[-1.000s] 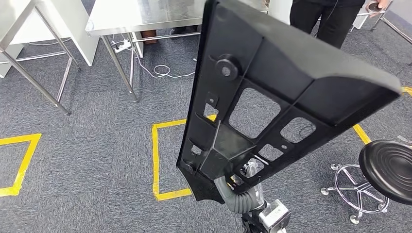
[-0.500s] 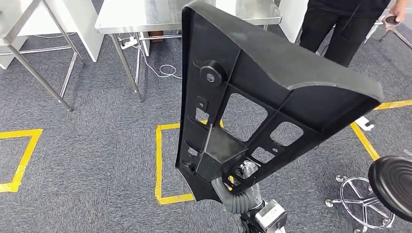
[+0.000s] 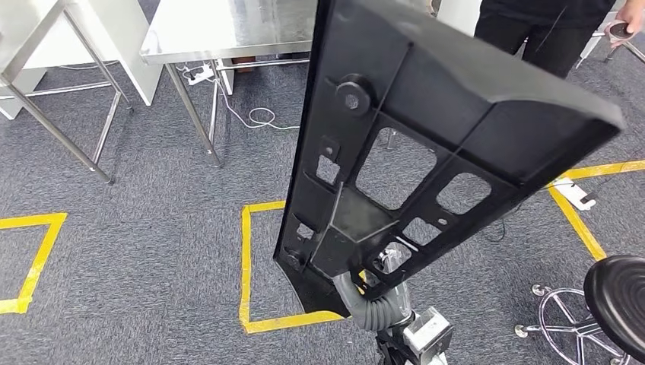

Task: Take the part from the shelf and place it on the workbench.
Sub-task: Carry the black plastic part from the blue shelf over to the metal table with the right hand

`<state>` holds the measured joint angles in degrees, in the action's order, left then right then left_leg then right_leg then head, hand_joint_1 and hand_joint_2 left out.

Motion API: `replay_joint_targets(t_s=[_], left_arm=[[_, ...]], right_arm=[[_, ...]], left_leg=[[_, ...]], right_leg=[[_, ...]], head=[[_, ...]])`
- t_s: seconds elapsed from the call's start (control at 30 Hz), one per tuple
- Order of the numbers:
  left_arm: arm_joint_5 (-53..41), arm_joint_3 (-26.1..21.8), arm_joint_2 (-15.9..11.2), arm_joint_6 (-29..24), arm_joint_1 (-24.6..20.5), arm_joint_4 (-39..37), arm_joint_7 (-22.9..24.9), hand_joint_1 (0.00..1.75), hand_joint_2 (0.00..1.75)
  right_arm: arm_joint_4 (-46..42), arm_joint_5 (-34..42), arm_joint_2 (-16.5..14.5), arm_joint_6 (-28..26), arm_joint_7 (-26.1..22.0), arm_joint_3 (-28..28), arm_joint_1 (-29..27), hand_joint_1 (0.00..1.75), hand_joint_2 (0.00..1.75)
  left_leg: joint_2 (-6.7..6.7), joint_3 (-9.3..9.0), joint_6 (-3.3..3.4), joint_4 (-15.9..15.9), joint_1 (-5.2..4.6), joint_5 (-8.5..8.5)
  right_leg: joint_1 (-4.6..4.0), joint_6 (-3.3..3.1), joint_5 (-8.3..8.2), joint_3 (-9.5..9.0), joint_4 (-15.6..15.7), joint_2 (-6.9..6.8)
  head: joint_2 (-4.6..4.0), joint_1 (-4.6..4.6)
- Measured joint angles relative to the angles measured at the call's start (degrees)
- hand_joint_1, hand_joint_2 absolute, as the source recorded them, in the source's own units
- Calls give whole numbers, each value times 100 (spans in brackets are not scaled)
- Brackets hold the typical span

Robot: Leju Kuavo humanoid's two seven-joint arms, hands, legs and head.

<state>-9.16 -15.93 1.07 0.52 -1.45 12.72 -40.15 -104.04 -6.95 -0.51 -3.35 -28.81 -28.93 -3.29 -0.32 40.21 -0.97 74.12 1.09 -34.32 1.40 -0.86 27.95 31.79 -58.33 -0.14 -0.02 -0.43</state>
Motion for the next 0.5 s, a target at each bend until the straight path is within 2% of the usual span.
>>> replay_joint_targets(t_s=[0.03,0.1,0.13,0.17,0.27,0.33,0.37,0.43,0.47,0.5], left_arm=[[-3,1,0,3,0,0,0,0,175],[-12,2,-5,7,0,0,1,0,175],[-19,2,-9,7,-2,0,0,0,175],[-27,2,-13,7,-6,0,0,0,175],[-45,2,-21,7,-16,-1,-1,0,175],[-46,2,-26,4,-15,-1,-1,0,175],[-45,2,-28,2,-17,0,-1,0,175],[-45,1,-27,-8,-20,0,-1,0,175],[-44,-1,-28,-17,-18,0,0,0,175],[-44,-3,-28,-27,-16,0,0,0,175]], right_arm=[[0,-3,1,0,2,1,-6,175,175],[-1,-7,-1,0,2,2,-11,175,175],[-3,-9,-2,0,2,3,-9,175,175],[-7,-10,-5,1,2,4,-7,175,175],[-17,-17,-21,1,3,9,-12,175,175],[-19,-24,-25,1,2,11,-7,175,175],[-19,-26,-24,2,0,11,1,175,175],[-16,-36,-19,10,-3,9,0,175,175],[-14,-41,-15,17,-4,9,-7,175,175],[-13,-46,-10,23,-4,9,-15,175,175]], left_leg=[[5,28,10,-107,4,178],[21,-207,61,-825,1,702],[31,-354,94,-1176,-19,861],[38,-455,130,-1418,-40,933],[19,-550,249,-1602,-93,864],[-5,-664,336,-1665,-91,843],[-15,-722,377,-1682,-89,827],[-24,-777,439,-1685,-98,773],[-32,-801,449,-1684,-103,746],[-43,-834,449,-1683,-106,712]], right_leg=[[-2,8,36,-46,0,3],[-4,39,121,-148,6,6],[-17,66,163,-195,12,5],[-28,99,197,-216,27,2],[-67,218,189,-300,4,-9],[-77,248,273,-256,-201,-9],[-74,225,393,-132,-441,-6],[-68,171,682,293,-1149,4],[-66,172,770,516,-1449,6],[-66,204,770,668,-1586,6]], head=[[0,1],[0,2],[0,3],[0,1],[0,-7],[0,3],[0,13],[1,28],[1,35],[1,34]])
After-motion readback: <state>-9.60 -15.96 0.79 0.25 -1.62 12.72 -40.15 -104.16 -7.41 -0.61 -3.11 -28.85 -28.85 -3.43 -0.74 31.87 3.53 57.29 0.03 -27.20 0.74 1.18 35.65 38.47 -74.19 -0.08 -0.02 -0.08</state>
